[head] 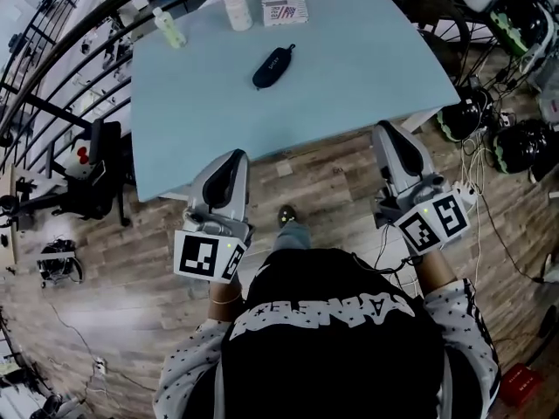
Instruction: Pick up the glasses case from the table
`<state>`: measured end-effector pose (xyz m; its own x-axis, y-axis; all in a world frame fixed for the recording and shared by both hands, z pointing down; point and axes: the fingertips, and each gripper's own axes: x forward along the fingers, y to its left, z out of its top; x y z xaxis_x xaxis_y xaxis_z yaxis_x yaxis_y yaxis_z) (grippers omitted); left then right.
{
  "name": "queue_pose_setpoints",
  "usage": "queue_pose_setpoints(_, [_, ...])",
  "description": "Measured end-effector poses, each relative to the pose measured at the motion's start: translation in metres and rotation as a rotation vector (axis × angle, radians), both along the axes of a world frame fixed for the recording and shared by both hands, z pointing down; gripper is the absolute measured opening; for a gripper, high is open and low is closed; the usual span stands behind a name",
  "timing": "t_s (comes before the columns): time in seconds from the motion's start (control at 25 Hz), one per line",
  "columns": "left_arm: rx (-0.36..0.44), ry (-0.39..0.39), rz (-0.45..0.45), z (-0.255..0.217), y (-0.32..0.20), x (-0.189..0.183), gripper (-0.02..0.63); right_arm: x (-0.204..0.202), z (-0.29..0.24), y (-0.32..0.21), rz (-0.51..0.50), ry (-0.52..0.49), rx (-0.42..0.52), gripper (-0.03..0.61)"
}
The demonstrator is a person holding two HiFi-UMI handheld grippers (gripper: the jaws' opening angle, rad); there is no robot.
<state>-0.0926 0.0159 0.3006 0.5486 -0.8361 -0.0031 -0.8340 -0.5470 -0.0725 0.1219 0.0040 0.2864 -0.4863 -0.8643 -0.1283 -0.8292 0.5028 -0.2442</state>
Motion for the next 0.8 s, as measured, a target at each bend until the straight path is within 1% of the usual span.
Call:
queue_pose_setpoints(0.24, [0.009,-0.005,0.04,-0.004,-0.044,-0.007,0.0,-0.002,-0.006,-0.034,0.052,-0.013,-0.001,0.021])
queue_pose_setpoints(0.36, [0.008,-0.011,0.046,-0.002,-0.067,-0.015,0.0,-0.005,-0.011,-0.051,0.069,-0.052,0.023,0.021])
queue_pose_setpoints(0.52, [0.006,-0.019,0.053,-0.002,-0.098,-0.029,0.0,-0.014,-0.014,-0.08,0.068,-0.101,0.034,0.04])
queue_pose_setpoints(0.8, [0.004,-0.028,0.033,0.0,-0.145,-0.059,0.0,-0.04,-0.006,-0.134,0.052,-0.106,0.007,0.04])
